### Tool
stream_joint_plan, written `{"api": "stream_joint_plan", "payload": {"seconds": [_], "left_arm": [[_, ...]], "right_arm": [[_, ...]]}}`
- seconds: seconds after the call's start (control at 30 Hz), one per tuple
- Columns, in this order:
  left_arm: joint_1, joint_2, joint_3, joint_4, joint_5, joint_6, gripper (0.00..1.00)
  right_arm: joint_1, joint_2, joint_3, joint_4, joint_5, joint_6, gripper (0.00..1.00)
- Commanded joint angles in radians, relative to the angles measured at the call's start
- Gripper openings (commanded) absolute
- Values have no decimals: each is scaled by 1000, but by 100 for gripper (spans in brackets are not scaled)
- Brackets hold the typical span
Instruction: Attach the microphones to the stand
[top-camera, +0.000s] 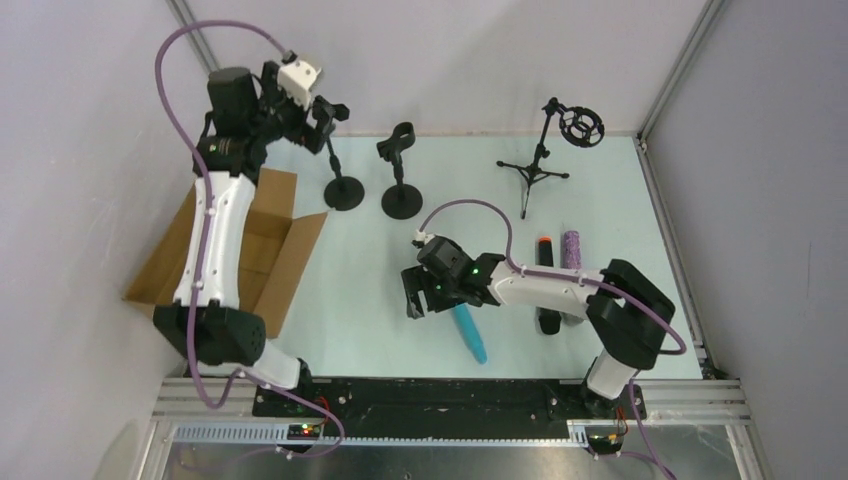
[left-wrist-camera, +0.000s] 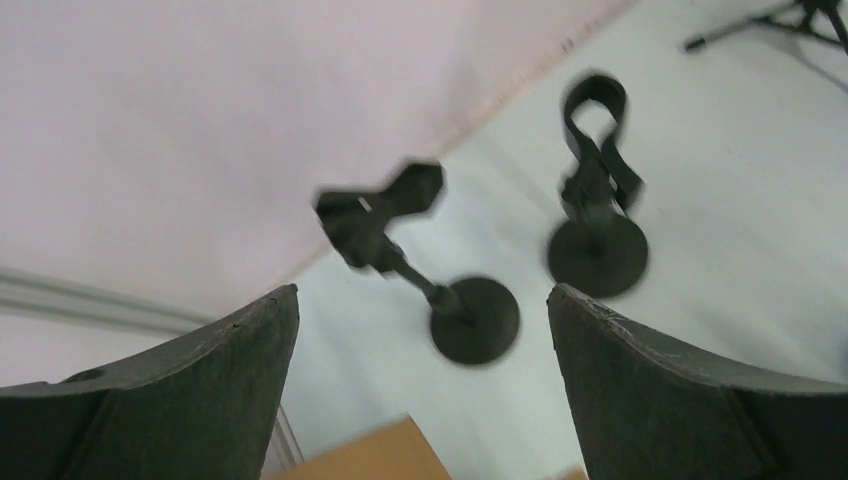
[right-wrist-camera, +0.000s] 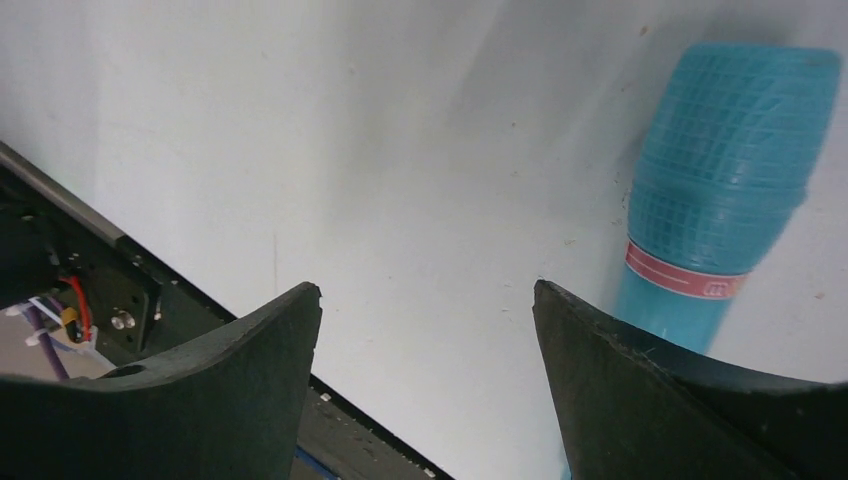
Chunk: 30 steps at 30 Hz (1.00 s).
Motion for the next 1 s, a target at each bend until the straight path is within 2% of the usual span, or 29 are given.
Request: {"api": "stream_joint_plan", "payload": {"seconds": [0.0, 0.07, 0.17, 0.3, 0.4, 0.6, 0.73, 0.97], "left_arm": [[7, 161, 218, 32, -74, -118, 98], [8, 224, 262, 33, -92, -200, 98], [10, 267, 239, 37, -50, -254, 98], [10, 222, 98, 120, 37, -208, 98], [49, 195, 15, 173, 48, -166, 98], [61, 194, -58, 215, 52, -138, 98], [61, 214, -97, 300, 9, -159, 98], [62, 298, -77, 413, -19, -229, 98]], "right_arm": [[8, -75, -3, -8, 85, -23, 82], [6, -79, -15, -10, 96, -24, 81], [7, -88, -40, -15, 105, -29, 81], [0, -106, -65, -21, 121, -36, 80], [-5, -121, -84, -15, 126, -34, 80], [-9, -122, -91, 5, 113, -30, 80], [-14, -122, -91, 14, 110, -30, 80], [-22, -113, -93, 6, 114, -34, 79]]}}
